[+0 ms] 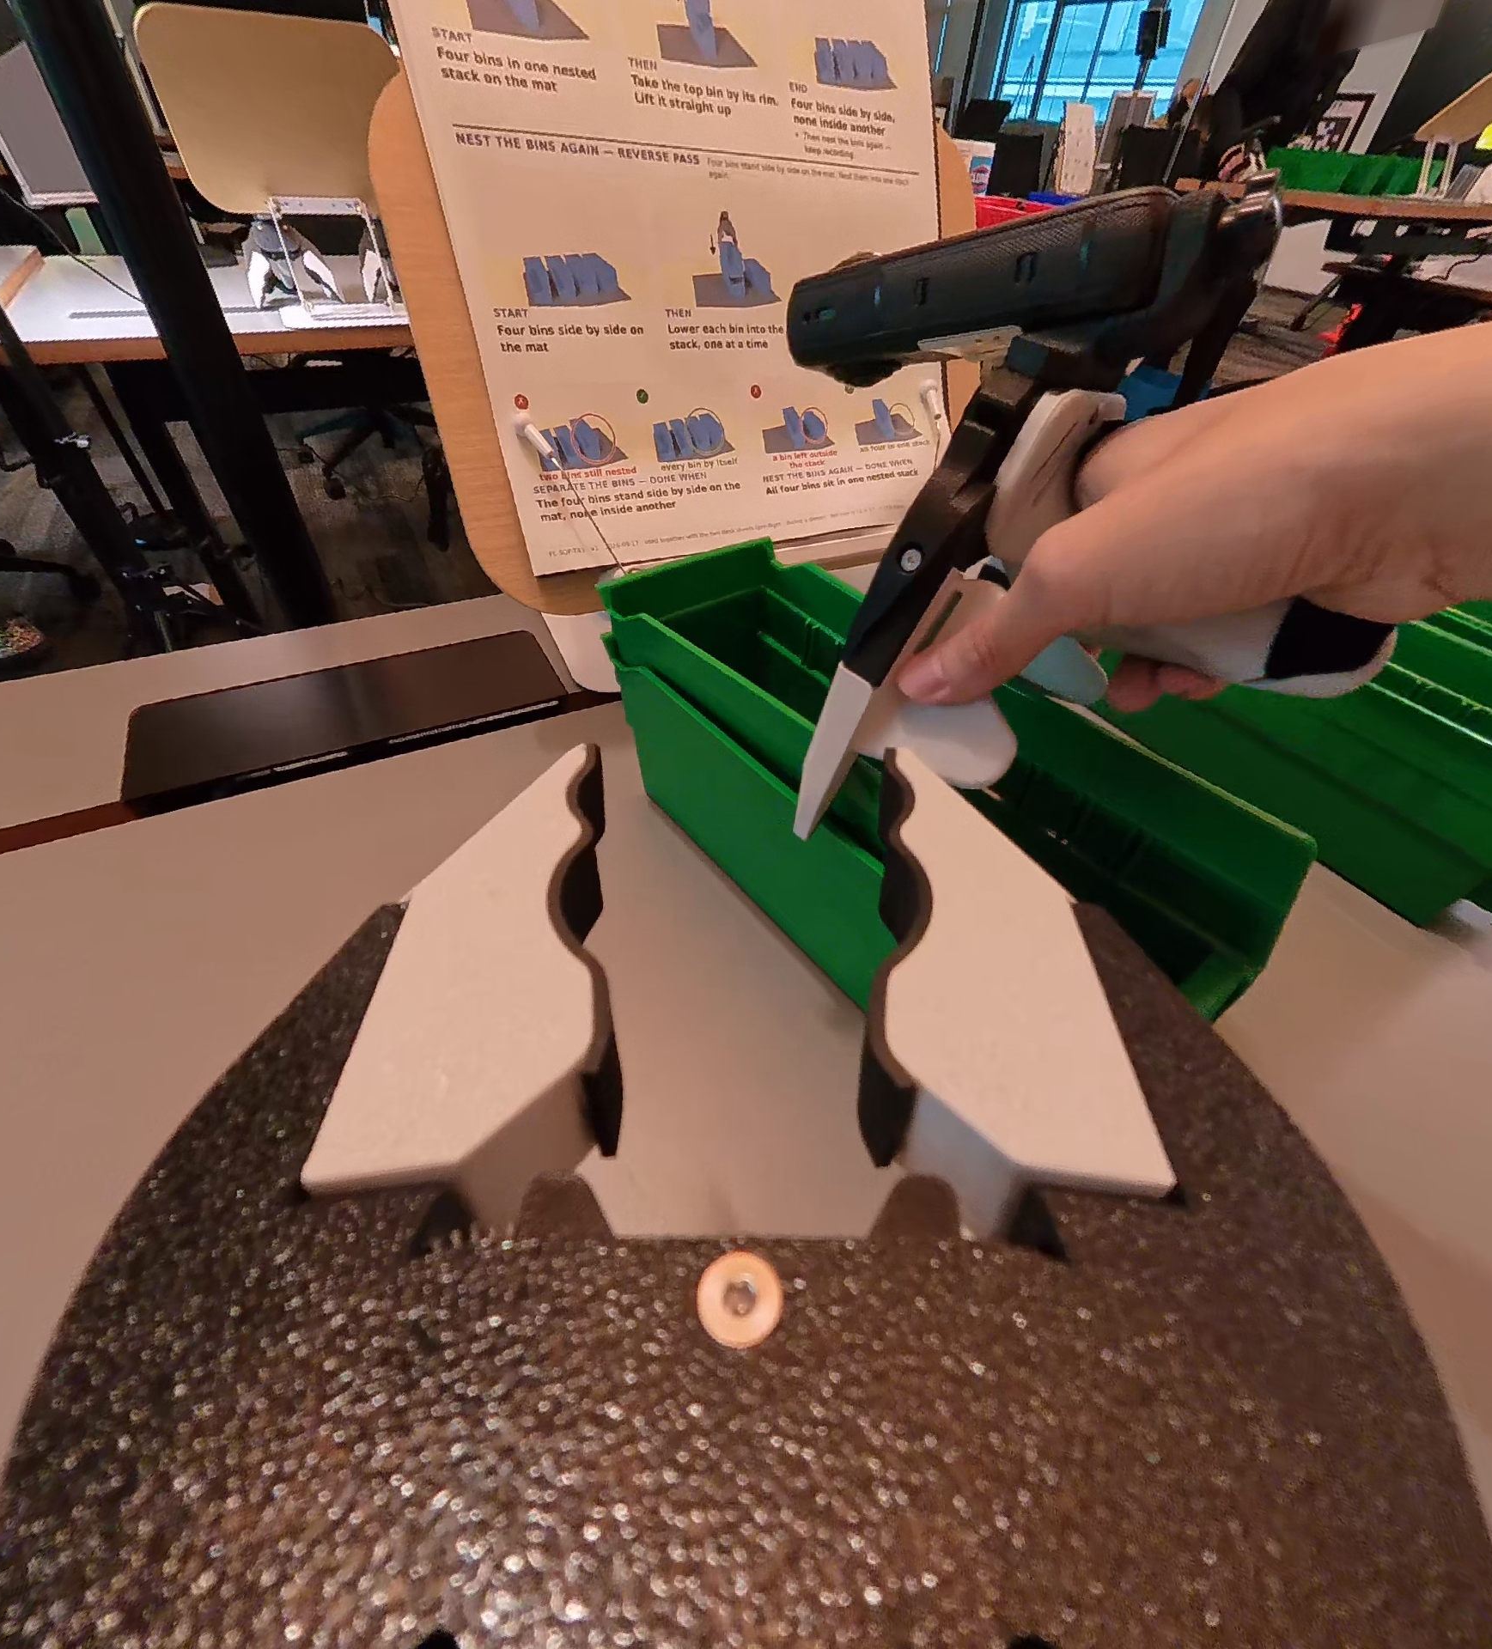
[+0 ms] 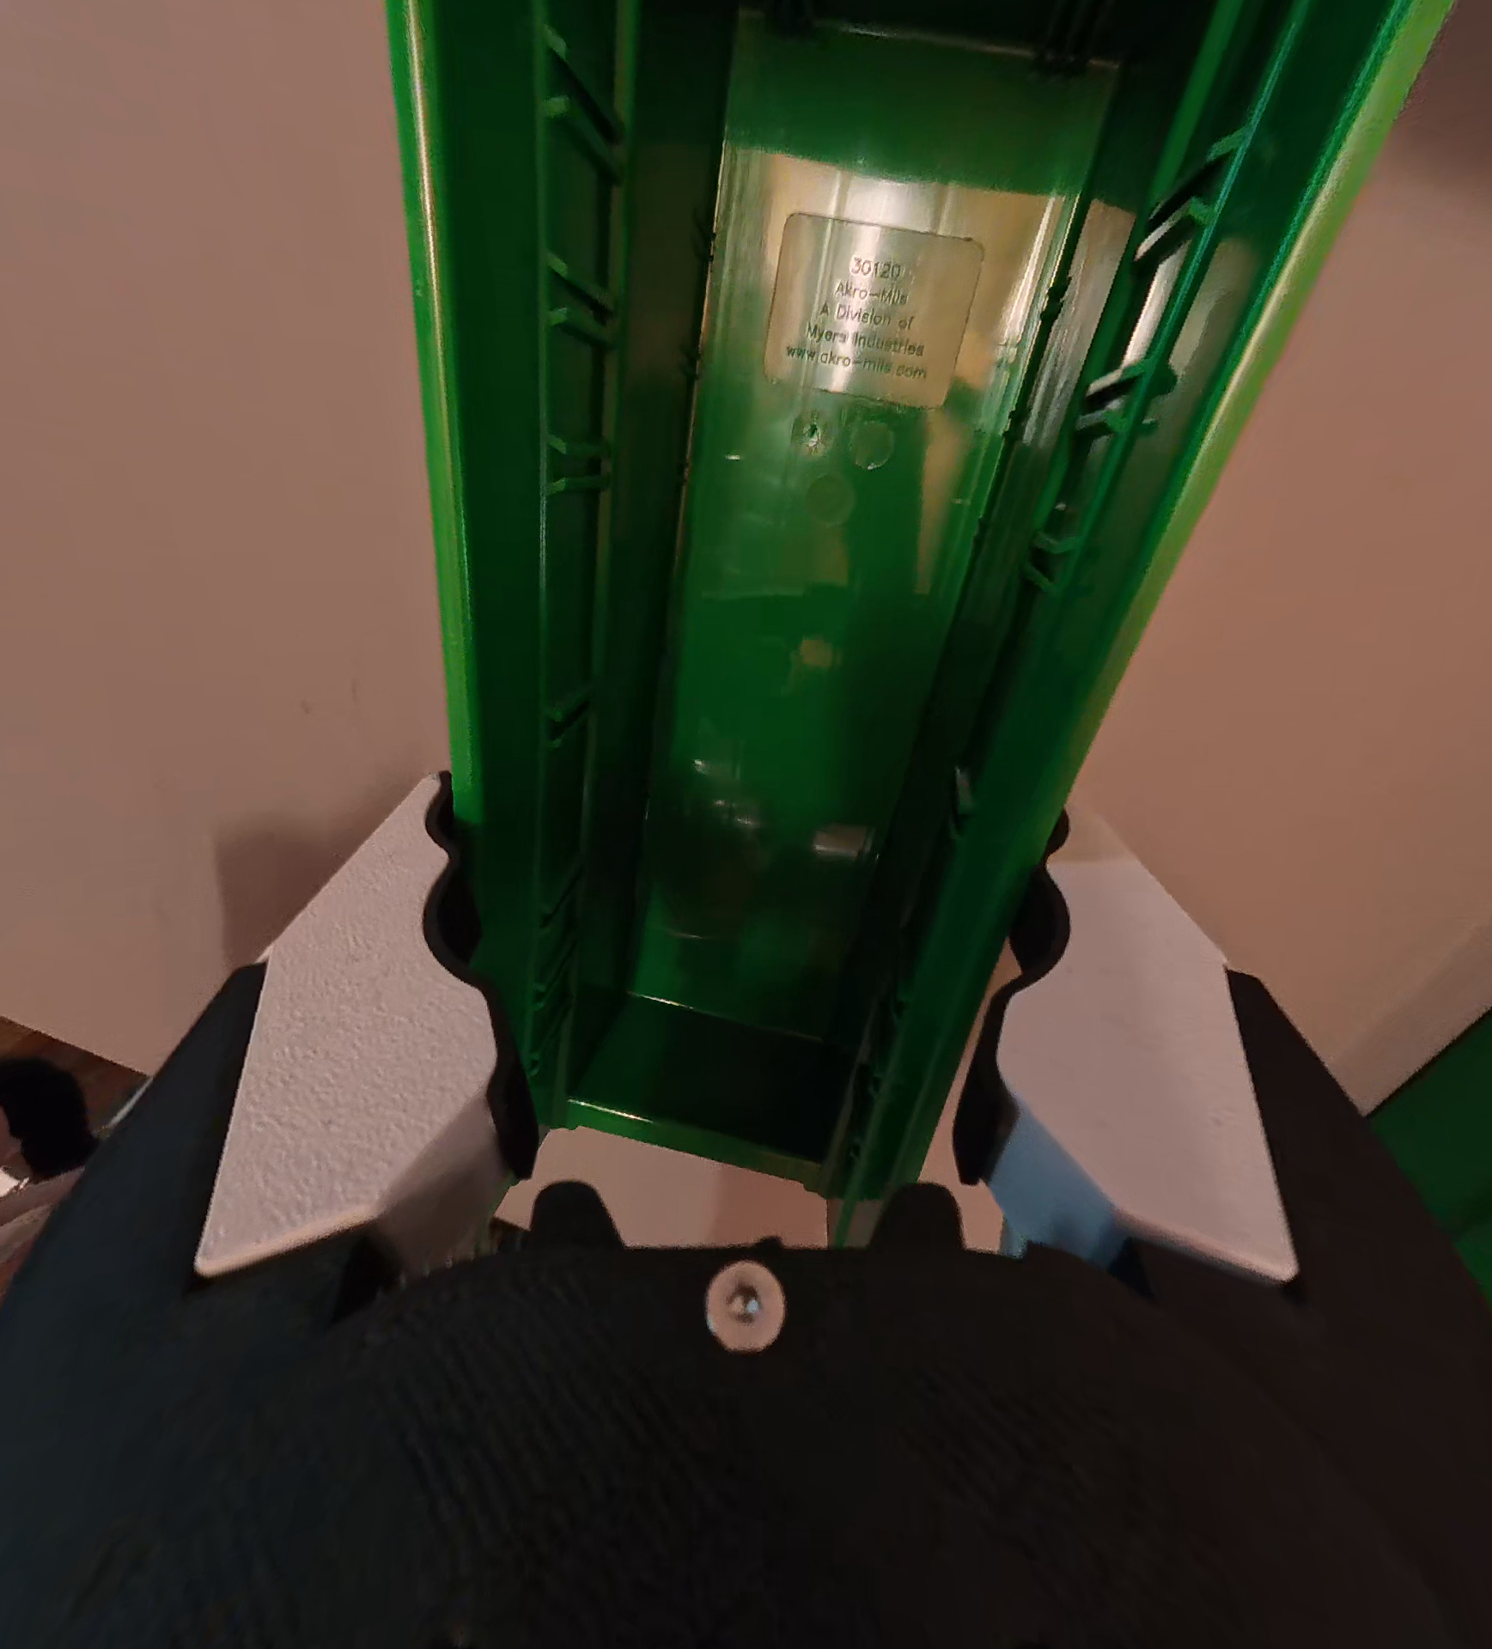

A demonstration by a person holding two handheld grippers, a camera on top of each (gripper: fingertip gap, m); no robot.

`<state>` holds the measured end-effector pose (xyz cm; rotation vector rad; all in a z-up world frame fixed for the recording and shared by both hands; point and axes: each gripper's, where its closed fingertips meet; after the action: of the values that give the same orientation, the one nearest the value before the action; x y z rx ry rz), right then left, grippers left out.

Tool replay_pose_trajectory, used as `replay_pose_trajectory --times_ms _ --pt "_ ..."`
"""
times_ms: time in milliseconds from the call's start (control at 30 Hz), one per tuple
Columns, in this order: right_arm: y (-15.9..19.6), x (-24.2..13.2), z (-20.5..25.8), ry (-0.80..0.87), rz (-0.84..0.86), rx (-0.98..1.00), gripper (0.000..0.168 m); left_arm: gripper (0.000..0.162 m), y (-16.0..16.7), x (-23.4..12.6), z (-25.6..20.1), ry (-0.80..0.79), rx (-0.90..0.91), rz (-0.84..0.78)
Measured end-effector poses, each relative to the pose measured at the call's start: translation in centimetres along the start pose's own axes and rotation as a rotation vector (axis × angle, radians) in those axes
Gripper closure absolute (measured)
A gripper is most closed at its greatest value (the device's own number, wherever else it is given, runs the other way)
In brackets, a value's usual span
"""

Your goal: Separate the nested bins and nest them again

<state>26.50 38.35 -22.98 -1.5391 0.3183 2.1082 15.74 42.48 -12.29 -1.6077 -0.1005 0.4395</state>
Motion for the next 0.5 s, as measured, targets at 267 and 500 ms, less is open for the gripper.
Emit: replay_pose_trajectory --times_ms 267,500 --pt "0.4 -0.5 0.7 -0.035 0.032 -0.05 0.05 0.102 0.1 0.0 0.2 -0.004 -0.005 0.002" --pt "-0.1 -1.8 1.6 -0.057 -0.001 -0.086 0.049 0.102 0.1 0.0 0.3 -0.003 -0.005 0.002"
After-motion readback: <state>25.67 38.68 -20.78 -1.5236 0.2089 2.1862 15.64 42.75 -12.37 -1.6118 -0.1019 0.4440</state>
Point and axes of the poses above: each gripper's, where its closed fingertips meet, x out along the fingers, y out of its underside, z = x × y across the jaws, and after that the axes turned 9 degrees about -y, right-handed
